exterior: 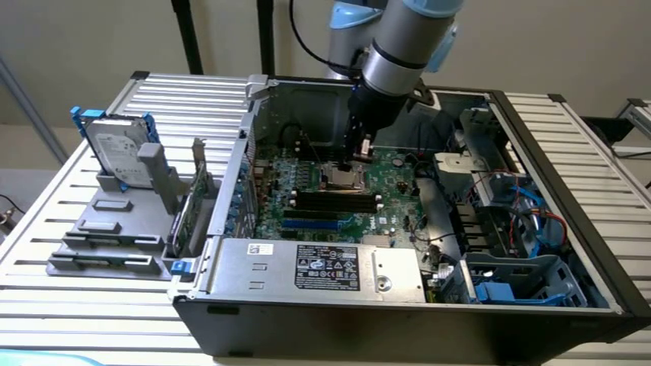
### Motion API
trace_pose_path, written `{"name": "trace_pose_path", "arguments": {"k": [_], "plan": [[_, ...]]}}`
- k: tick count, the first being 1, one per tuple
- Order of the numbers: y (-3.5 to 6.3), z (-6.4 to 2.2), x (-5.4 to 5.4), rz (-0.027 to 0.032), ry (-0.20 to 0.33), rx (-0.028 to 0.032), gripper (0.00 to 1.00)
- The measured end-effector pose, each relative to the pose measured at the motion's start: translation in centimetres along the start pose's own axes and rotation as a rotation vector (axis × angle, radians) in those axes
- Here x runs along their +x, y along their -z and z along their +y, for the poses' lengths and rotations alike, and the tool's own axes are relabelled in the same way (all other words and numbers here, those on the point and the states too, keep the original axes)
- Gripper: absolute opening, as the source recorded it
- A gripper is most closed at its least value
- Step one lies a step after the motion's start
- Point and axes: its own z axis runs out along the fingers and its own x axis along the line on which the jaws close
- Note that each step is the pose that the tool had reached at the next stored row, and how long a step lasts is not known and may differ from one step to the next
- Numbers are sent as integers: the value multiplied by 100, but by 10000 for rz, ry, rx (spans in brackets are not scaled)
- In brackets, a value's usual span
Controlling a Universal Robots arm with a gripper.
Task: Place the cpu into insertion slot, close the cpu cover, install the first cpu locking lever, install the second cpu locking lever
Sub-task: 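Close the cpu cover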
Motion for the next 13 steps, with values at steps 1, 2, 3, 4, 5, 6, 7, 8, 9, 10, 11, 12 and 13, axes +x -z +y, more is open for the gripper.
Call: {"name": "trace_pose_path", "arguments": {"k": [1, 2, 3, 4, 5, 6, 7, 8, 9, 10, 11, 12, 13], "plan": [[-12, -43, -2, -1, 0, 1, 11], [-25, -86, -4, 1, 0, 0, 11], [-39, -129, -6, 1, 1, 0, 11], [-53, -171, -8, 4, 1, 0, 11], [-67, -210, -10, 22, 5, 2, 11], [-80, -241, -11, 48, 9, 2, 11], [-93, -262, -11, 89, 16, 3, 11], [-104, -272, -8, 136, 22, 5, 11], [-114, -276, -4, 187, 23, 6, 11], [-123, -277, 1, 233, 22, 6, 11], [-131, -276, 6, 272, 18, 9, 11], [-140, -274, 12, 312, 11, 9, 11], [-150, -272, 17, 350, 4, 9, 11]]}}
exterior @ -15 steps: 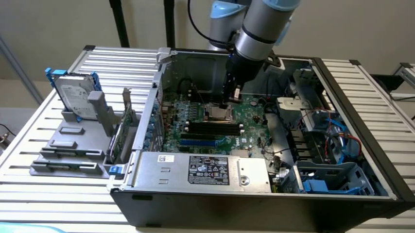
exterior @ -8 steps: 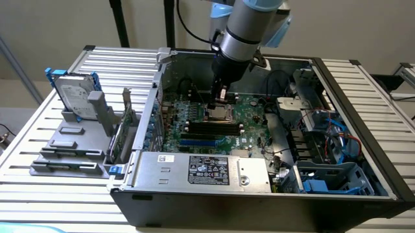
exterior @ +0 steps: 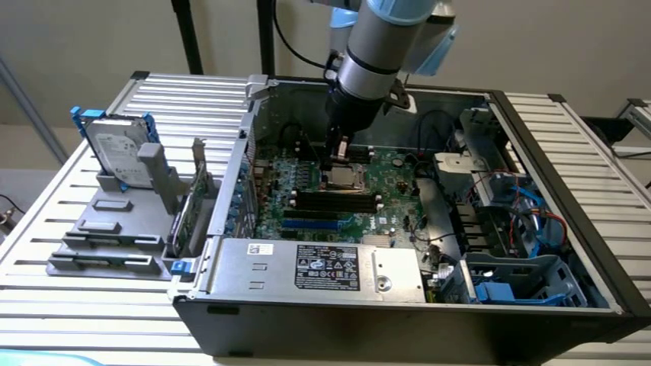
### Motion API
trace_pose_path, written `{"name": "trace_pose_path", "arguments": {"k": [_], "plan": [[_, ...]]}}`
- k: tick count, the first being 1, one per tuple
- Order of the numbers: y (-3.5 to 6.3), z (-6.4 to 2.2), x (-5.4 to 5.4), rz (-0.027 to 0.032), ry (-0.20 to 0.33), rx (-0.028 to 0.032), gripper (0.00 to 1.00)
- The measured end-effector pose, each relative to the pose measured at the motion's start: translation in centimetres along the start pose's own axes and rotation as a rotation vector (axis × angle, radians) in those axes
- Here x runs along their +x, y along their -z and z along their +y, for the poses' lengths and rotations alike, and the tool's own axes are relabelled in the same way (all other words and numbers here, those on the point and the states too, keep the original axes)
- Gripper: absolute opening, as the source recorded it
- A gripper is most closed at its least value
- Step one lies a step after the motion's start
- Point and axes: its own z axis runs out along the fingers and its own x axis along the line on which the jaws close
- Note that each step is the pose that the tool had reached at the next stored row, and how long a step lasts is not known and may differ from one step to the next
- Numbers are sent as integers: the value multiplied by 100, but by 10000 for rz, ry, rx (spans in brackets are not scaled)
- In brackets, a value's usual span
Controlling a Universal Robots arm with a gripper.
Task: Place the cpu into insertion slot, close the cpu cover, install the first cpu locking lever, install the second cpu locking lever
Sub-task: 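Close the cpu cover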
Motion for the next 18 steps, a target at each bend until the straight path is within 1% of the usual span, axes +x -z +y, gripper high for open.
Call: {"name": "trace_pose_path", "arguments": {"k": [1, 10, 15, 18], "plan": [[-15, 3, 2, 24, -7, 0, 11], [-158, 27, 3, 107, -40, -1, 11], [-229, 34, 0, 143, -49, 0, 11], [-257, 38, -2, 153, -56, -1, 11]]}}
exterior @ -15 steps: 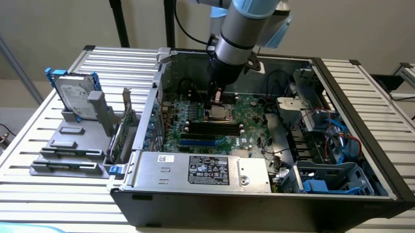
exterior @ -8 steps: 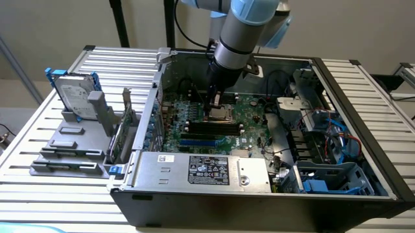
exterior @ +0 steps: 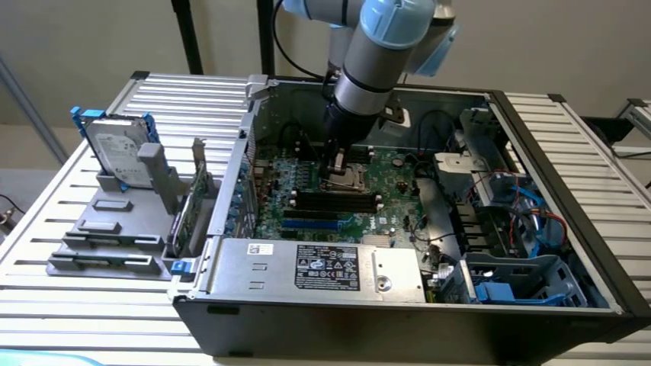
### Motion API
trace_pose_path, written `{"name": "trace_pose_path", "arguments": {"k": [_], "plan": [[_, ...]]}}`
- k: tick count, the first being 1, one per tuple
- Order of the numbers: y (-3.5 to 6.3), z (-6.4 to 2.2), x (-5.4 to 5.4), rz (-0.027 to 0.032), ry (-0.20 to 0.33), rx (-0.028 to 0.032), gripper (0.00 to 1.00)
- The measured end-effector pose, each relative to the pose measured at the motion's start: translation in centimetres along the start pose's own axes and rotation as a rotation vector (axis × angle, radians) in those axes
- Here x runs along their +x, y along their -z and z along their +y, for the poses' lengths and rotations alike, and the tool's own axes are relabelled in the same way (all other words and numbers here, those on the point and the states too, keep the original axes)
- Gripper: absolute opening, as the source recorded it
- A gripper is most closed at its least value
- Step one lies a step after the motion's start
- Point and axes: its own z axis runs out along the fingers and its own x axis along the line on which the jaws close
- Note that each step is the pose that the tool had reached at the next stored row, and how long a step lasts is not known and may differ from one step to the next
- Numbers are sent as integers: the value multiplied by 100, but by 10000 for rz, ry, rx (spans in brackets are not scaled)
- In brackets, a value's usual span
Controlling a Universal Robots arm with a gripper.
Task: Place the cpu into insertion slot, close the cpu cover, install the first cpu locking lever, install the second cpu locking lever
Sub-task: 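Close the cpu cover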
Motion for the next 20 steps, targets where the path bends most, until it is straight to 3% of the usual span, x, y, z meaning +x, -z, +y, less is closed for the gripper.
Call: {"name": "trace_pose_path", "arguments": {"k": [11, 20], "plan": [[-30, 3, -2, 17, -7, 2, 11], [135, -122, -8, 12, -9, 33, 11]]}}
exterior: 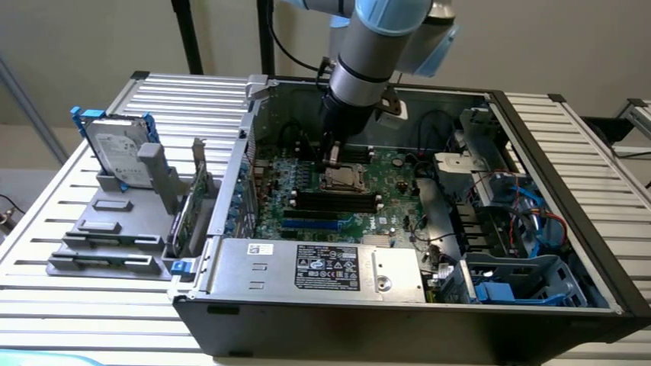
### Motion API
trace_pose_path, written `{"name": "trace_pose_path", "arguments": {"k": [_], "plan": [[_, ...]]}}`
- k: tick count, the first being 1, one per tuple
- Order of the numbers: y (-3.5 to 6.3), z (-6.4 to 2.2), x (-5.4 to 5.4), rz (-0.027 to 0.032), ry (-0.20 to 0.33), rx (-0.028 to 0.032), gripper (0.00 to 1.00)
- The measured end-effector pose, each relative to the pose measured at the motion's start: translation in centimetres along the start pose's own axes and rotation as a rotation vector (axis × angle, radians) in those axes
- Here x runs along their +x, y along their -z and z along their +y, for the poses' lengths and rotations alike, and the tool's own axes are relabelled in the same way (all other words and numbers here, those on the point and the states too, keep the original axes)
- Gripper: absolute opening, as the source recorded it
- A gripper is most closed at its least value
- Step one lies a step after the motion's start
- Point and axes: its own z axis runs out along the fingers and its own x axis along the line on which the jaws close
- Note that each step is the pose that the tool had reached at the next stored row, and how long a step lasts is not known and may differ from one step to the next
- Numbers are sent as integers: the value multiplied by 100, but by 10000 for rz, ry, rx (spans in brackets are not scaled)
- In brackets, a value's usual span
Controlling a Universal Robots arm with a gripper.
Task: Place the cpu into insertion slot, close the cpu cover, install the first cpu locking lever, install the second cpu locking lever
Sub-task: 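Close the cpu cover, then install the first cpu locking lever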
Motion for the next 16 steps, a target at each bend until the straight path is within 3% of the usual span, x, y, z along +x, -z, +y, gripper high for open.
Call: {"name": "trace_pose_path", "arguments": {"k": [7, 16], "plan": [[-9, -173, -25, 2, -1, 0, 11], [-11, -185, -26, 0, 0, 0, 11]]}}
